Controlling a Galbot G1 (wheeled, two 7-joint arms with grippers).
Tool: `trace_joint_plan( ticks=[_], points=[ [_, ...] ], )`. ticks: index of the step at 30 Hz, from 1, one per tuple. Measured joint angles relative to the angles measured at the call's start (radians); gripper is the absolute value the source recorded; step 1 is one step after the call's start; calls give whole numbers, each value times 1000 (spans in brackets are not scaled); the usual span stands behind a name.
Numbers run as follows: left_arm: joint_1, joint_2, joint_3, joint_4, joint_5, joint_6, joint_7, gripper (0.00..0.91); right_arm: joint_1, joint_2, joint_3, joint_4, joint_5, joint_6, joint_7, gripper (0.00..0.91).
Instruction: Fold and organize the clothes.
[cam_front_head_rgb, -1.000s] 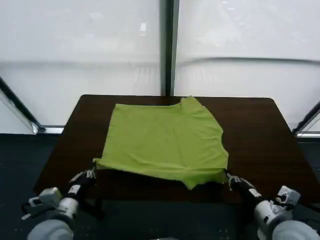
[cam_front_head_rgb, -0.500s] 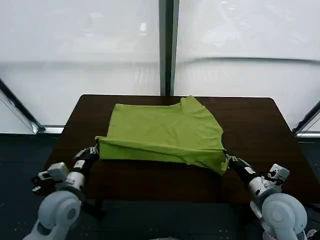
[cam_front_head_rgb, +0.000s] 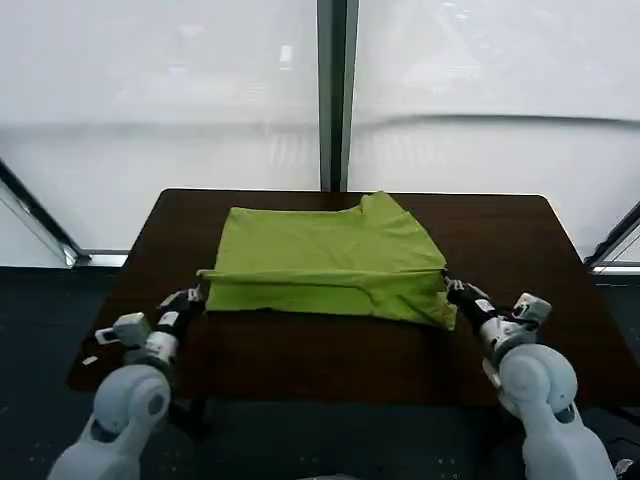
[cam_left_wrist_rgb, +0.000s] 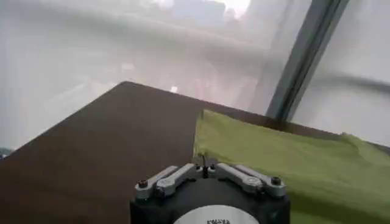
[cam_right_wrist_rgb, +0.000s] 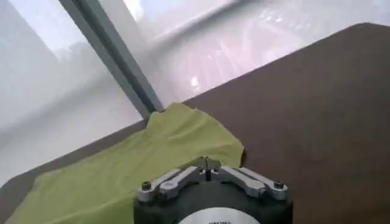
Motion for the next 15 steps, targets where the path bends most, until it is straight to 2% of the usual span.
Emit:
trace_joint_plan(
  ticks=[4, 8, 15],
  points=[
    [-12, -2, 3, 22, 18, -2, 12, 878, -14, -17, 8, 17, -42, -7, -5, 878],
    [-9, -4, 3, 22, 22, -9, 26, 878, -56, -51, 28, 55, -121, -34, -26, 878],
    [2, -11, -1, 12, 35, -8, 20, 878, -154, -106, 65, 117, -187, -80, -52, 878]
  ],
)
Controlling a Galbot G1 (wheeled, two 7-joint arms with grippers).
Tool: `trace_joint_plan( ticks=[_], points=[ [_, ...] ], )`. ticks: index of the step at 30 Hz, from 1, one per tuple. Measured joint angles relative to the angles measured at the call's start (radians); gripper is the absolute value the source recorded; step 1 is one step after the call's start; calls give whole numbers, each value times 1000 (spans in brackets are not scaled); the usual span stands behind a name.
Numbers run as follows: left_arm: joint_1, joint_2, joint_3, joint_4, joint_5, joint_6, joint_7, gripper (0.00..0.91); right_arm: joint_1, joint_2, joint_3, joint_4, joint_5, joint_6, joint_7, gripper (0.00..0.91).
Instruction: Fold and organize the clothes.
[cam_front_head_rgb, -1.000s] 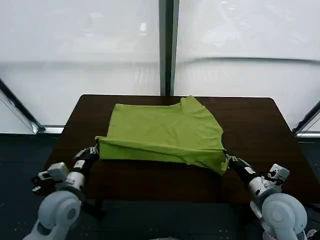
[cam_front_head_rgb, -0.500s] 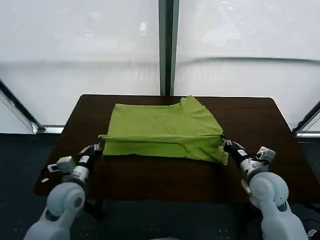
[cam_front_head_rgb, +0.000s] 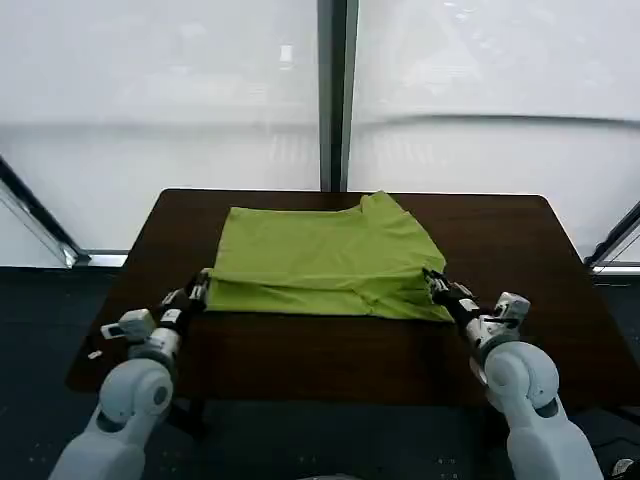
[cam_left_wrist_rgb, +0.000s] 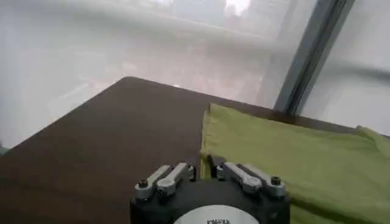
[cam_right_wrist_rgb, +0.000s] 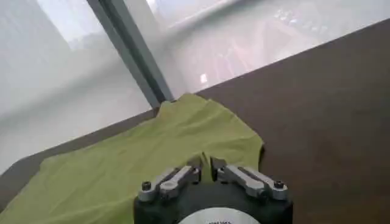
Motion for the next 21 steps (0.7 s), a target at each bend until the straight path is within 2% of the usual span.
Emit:
trace_joint_plan(
  ticks=[4, 16, 17, 20, 21],
  points=[
    [28, 6, -14, -29, 8, 19, -18, 878, -28, -15, 2, 1, -31, -23, -24, 878],
    [110, -12, -24, -74, 30, 28, -28, 878, -50, -23, -10, -6, -56, -26, -35, 878],
    [114, -12, -24, -73, 29, 28, -29, 878, -51, -23, -12, -6, -58, -27, -35, 839],
    [124, -12, -25, -70, 24, 28, -30, 644, -57, -22, -13, -6, -59, -27, -36, 741],
    [128, -12, -26, -71, 22, 28, -30, 595, -59, -22, -13, -7, -59, -27, -36, 712]
  ],
)
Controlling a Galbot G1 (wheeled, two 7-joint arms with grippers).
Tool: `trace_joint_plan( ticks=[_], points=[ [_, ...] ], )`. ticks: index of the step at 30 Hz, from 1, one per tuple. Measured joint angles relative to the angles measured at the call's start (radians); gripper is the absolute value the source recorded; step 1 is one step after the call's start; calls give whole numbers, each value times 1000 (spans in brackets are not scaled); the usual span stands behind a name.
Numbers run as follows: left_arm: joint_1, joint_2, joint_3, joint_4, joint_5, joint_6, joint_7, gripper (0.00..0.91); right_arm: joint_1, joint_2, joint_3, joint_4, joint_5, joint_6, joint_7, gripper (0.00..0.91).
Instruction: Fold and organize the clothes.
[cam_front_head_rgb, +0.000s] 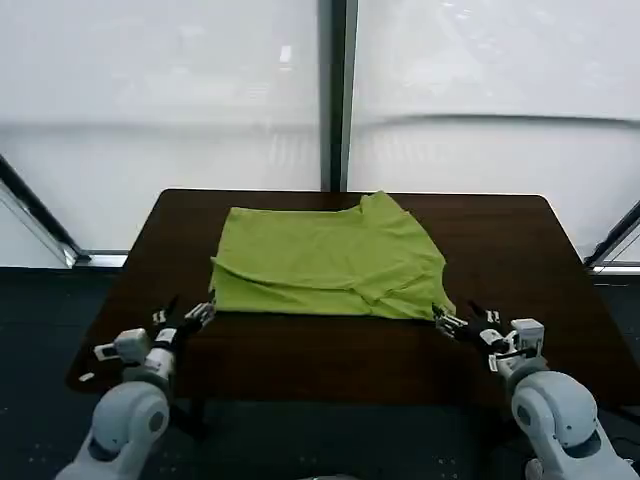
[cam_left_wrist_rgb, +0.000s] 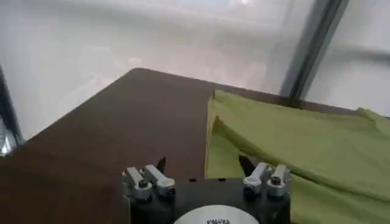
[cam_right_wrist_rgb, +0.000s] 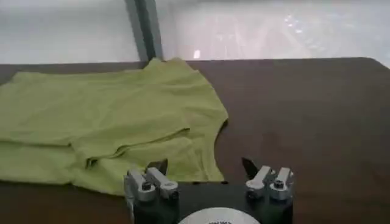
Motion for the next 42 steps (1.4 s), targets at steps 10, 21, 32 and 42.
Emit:
trace_joint_plan(
  ticks=[10, 21, 32, 42],
  points=[
    [21, -5, 22, -4, -2, -3, 12, 156, -13, -2, 0, -1, 0, 2, -5, 98],
    [24, -1, 21, 6, -1, -6, 14, 137, -44, 1, 22, 36, 8, -10, 26, 0],
    [54, 12, 7, -5, 34, -10, 23, 127, -91, 6, 43, 90, 13, -12, 31, 0],
    [52, 13, -6, -9, 9, -28, 30, 878, -98, 12, 43, 96, 13, -16, 30, 0]
  ],
)
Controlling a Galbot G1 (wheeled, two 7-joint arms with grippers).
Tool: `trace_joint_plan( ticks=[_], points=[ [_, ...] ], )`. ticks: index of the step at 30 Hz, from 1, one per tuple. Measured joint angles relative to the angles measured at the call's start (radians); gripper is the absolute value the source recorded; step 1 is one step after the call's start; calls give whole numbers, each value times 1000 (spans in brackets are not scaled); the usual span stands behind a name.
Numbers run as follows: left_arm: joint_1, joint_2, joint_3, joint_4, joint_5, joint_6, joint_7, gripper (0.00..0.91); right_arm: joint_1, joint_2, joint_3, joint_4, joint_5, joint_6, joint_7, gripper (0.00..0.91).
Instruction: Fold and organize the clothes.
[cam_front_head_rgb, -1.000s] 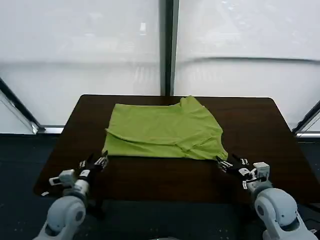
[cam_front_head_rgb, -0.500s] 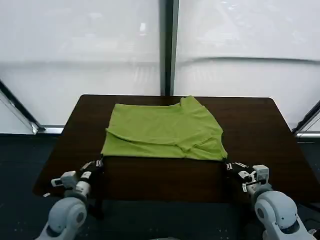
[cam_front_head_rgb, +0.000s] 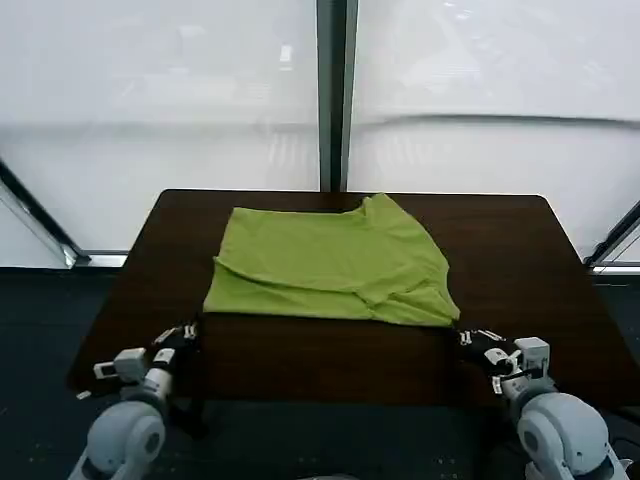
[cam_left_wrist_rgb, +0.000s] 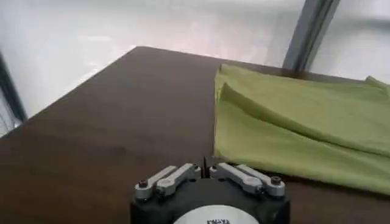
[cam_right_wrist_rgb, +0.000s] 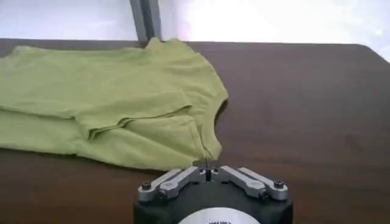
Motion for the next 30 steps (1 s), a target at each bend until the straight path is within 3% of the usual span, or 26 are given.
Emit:
trace_joint_plan(
  ticks=[5, 6, 7, 8, 10, 13, 30],
  points=[
    [-19, -10, 13, 3, -17, 4, -9, 858, 0, 2, -1, 0, 0, -3, 0, 0],
    [-21, -12, 16, 6, -16, 4, -9, 624, -1, 2, -1, 0, 0, -3, 0, 0],
    [-24, -15, 19, 9, -14, 5, -10, 468, -1, 2, -1, 0, 0, -3, 0, 0],
    [-27, -17, 23, 13, -12, 5, -11, 146, -1, 2, -1, 0, 0, -3, 0, 0],
    [-30, -21, 28, 22, -13, 5, -14, 127, -1, 2, -1, 0, 0, -3, 0, 0],
    [-32, -25, 29, 34, -13, -1, -14, 0, -3, 2, -1, 0, 0, -3, 0, 0],
    [2, -12, 27, -2, 43, -3, 20, 0, -67, -56, 22, 70, 14, -30, 21, 0]
  ],
)
